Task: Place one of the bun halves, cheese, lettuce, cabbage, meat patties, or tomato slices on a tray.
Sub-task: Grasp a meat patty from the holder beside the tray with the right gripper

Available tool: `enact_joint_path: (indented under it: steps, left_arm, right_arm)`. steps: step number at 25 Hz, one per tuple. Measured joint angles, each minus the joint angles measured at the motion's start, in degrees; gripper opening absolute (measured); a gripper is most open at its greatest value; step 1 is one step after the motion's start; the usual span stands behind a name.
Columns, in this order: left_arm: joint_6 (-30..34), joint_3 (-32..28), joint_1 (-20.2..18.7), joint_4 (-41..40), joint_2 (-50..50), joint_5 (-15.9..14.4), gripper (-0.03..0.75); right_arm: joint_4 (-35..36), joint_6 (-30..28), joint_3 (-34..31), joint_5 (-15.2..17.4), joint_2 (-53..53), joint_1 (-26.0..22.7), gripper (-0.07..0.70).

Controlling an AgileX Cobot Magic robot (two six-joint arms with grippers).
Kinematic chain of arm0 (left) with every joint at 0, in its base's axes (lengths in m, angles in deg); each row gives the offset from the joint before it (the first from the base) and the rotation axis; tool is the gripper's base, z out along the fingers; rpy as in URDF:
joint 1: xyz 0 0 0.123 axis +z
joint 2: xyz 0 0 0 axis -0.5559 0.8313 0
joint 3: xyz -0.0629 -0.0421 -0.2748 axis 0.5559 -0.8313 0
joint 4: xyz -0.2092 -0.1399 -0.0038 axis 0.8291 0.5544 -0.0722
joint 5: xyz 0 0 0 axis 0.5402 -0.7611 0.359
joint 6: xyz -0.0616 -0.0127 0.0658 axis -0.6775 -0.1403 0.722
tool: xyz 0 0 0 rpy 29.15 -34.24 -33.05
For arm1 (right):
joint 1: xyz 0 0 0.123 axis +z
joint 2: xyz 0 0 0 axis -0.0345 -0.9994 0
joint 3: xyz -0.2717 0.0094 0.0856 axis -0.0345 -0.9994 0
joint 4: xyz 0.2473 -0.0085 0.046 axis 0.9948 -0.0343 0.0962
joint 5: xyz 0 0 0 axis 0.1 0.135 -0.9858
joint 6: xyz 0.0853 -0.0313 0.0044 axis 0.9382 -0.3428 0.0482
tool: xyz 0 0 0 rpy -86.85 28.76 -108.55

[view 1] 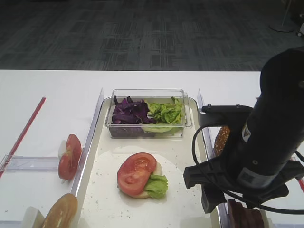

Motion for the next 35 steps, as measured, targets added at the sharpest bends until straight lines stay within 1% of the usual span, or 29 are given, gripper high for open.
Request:
enact_joint_path:
  steps: [11, 17, 24, 35]
  left_arm:
    - [0.0, 0.0, 0.0, 0.0, 0.0, 0.0, 0.69]
    - [0.0, 0.0, 0.0, 0.0, 0.0, 0.0, 0.69]
    - [0.0, 0.0, 0.0, 0.0, 0.0, 0.0, 0.69]
    - [0.0, 0.0, 0.0, 0.0, 0.0, 0.0, 0.69]
  right_arm:
    - [1.5, 0.0, 0.0, -0.3, 0.0, 0.0, 0.539]
    - [3.9, -0.8, 0.0, -0.3, 0.0, 0.0, 0.507]
    - [4.0, -1.0, 0.0, -0.3, -0.3, 0.0, 0.501]
    - [3.7, -1.3, 0.6, -0.6, -3.7, 0.0, 0.5]
